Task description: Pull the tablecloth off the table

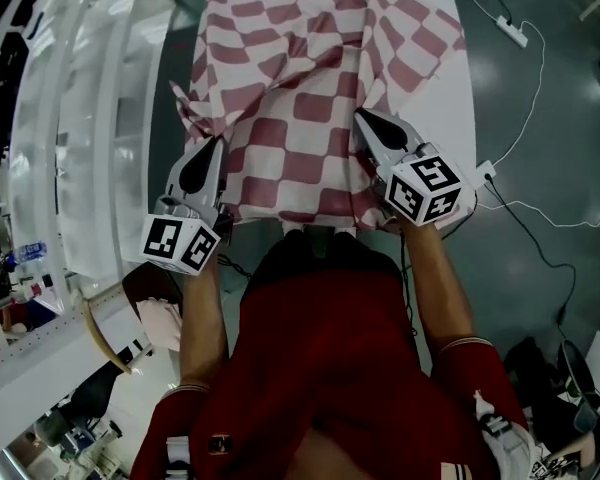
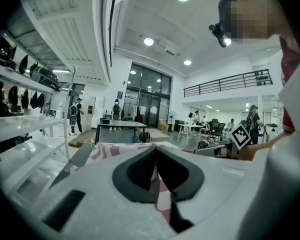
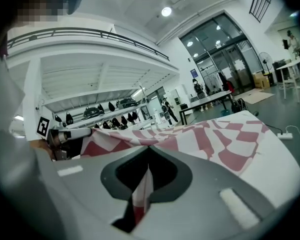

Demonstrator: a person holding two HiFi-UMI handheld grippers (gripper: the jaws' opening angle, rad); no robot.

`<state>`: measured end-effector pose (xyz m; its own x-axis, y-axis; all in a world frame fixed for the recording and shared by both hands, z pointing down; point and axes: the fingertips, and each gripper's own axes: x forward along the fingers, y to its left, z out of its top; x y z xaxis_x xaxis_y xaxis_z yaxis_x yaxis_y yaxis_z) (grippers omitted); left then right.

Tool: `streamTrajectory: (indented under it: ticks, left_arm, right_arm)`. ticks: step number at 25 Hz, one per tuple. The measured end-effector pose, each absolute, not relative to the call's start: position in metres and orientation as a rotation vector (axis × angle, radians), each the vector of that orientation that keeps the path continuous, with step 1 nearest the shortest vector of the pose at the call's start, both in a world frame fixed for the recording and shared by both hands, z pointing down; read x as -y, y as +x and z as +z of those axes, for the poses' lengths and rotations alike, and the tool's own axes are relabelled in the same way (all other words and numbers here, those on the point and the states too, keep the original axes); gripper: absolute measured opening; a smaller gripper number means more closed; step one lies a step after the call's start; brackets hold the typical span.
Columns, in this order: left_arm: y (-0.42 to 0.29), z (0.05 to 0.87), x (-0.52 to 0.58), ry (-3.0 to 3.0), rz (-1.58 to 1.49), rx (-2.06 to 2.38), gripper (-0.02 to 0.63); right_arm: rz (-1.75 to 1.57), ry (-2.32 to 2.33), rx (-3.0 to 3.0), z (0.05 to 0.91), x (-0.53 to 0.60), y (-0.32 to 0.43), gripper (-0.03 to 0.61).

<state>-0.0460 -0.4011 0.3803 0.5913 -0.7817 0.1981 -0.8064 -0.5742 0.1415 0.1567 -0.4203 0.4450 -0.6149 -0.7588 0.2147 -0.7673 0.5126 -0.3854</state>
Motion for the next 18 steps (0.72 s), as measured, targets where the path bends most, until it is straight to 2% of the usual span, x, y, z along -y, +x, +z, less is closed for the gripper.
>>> streamTrajectory:
  ticks: [10,16,18]
  left_arm:
    - [-0.06,0.355,0.34,2.698,-0.009,1.208,0.009]
    - [-0.145,0.364,0.26,2.768,-0.085,1.116,0.008]
    - [-0.158,0.363,0.245,2.782,-0.096,1.096,0.009]
  right_arm:
    - [0.641,1.418,2.73,0.427,0.374,0.147,0.014]
    - [0.587,1.418,2.734,0.441,0.283,0.044,0.014]
    - [0.601,1.445,2.733,0.442,0.264,0.03,0.014]
